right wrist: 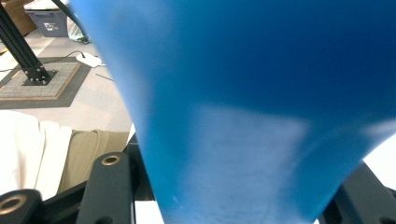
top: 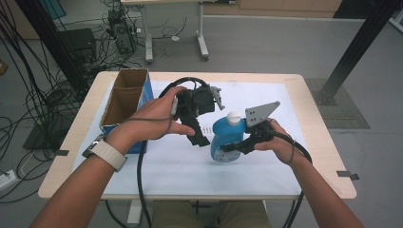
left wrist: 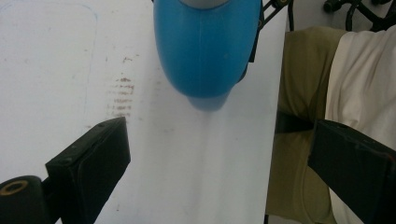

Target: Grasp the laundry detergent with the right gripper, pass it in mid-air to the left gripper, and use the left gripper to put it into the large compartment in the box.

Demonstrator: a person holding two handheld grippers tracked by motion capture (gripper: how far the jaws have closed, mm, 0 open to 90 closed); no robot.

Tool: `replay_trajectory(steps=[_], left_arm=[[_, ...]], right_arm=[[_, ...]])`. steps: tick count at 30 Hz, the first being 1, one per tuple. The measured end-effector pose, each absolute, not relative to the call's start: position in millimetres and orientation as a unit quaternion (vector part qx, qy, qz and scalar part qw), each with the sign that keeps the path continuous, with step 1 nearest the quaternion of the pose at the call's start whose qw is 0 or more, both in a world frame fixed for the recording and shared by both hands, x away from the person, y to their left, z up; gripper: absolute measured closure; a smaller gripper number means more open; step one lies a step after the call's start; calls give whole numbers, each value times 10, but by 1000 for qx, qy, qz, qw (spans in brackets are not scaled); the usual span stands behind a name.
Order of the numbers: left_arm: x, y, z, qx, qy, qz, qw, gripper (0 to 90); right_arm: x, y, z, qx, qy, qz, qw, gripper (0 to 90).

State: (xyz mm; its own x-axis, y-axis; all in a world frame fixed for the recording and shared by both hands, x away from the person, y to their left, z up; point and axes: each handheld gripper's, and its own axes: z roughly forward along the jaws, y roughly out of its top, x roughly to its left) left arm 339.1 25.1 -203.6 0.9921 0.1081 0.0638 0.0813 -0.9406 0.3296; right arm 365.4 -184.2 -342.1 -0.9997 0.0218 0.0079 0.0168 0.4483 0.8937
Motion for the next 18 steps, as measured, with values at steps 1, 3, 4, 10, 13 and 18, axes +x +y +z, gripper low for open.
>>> replay_trajectory(steps=[1,3,4,10,13,18], left_arm=[[3392,243,-2035,984,49,40,166,62],[3400,225,-2032,984,46,40,168,62],[3400,216,-2031,984,46,41,168,62],[3418,172,-2034,984,45,40,168,63],[3438,159,-2040,984,44,40,168,63],[3458,127,-2055,984,44,37,168,63]], right_arm=[[3651,-1836,-3421,12,851,525,0,433],[3651,-1819,-3423,11,851,526,-2,433],[3655,-1812,-3426,10,851,525,0,433],[3662,-1763,-3436,8,851,525,-3,433],[3657,-1740,-3432,6,850,527,-6,433],[3656,-1708,-3417,2,849,528,-7,433]])
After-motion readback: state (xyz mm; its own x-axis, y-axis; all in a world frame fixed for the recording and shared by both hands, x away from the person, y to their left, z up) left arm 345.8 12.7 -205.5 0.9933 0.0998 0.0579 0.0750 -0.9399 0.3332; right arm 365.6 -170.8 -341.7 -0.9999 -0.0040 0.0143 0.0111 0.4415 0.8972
